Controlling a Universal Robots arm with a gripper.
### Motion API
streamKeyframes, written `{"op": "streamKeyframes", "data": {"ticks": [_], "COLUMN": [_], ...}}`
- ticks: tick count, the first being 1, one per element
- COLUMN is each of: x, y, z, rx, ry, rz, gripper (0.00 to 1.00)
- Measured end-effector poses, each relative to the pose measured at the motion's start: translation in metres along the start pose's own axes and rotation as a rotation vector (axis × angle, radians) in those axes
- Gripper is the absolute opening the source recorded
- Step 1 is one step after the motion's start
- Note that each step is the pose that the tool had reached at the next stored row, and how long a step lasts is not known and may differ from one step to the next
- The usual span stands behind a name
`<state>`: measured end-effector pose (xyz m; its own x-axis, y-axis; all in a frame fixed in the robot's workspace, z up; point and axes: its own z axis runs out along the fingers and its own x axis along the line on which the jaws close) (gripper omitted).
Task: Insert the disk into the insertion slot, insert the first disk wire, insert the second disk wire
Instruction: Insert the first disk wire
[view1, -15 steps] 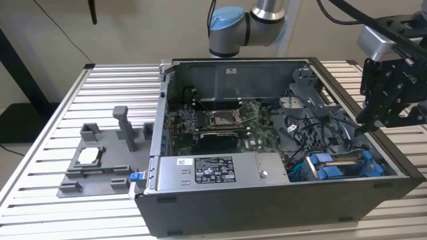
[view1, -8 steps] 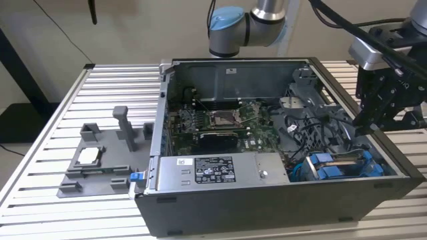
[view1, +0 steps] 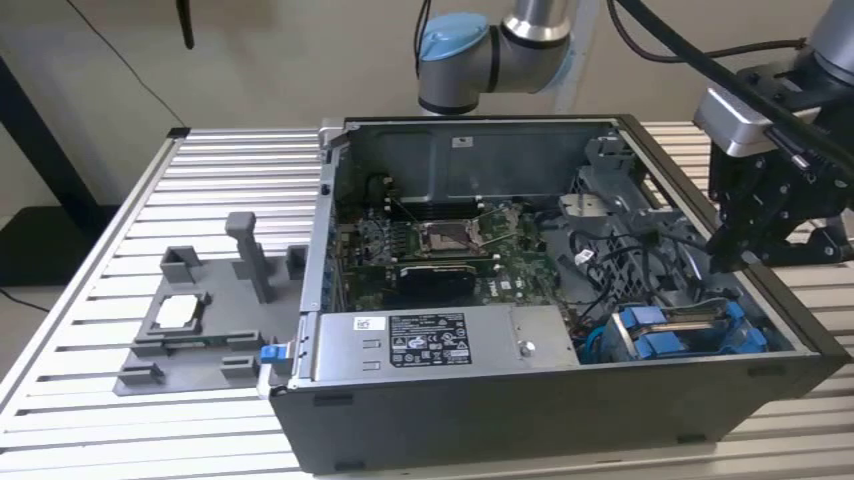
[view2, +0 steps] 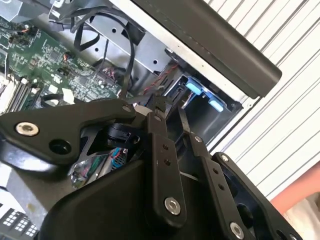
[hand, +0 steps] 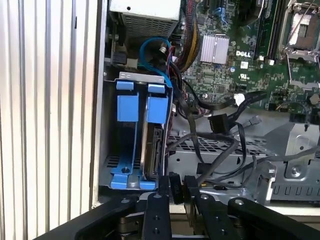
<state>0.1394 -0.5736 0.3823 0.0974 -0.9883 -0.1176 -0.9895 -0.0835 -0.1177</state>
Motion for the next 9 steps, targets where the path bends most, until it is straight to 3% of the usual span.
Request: {"op": "streamKeyframes", "data": {"ticks": [6,9], "x": [0.0002,0.0008], "y": [0.0034,-0.0007], "z": [0.0038,0.0048], "rx": [0.0049,-0.0046], "ry": [-0.0009,0.0071], "rz": [-0.012,-0.013], "gripper": [0.27,0.19]}}
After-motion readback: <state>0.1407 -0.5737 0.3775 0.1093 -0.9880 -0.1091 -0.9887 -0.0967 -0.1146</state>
